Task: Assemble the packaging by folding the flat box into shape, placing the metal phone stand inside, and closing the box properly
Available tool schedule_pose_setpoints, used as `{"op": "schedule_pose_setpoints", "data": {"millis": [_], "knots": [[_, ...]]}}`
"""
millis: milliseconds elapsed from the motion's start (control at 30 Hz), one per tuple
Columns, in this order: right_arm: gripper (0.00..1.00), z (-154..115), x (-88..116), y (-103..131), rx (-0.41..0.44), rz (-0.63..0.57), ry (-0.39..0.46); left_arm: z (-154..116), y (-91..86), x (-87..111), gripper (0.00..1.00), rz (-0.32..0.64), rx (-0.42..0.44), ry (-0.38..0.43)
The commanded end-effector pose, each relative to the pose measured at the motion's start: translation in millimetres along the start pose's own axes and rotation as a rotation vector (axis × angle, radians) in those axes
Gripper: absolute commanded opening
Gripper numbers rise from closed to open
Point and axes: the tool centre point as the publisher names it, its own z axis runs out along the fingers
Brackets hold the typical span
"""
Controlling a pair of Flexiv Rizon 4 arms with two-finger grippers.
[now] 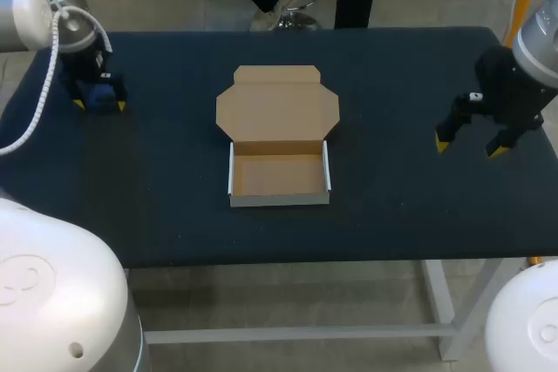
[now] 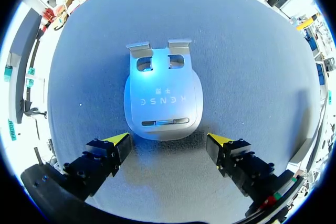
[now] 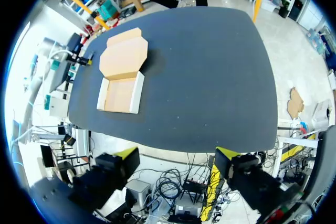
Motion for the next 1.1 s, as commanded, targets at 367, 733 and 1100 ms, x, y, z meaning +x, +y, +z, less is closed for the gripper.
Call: {"op": "schedule_pose_setpoints", "data": {"millis": [367,733,1100], "knots": [[1.00,-2,0,-1,0.003,0.000,-0.002,3,-14.6,-5.0,1.00,-0.001,-0.015,0.003],[1.00,-2,0,-1,0.003,0.000,-0.002,4,-24.7,-4.3,1.00,0.002,-0.013,0.002],[1.00,-2,0,-1,0.003,0.000,-0.002,6,-33.9,-3.5,0.91,0.004,-0.010,-0.001]]}}
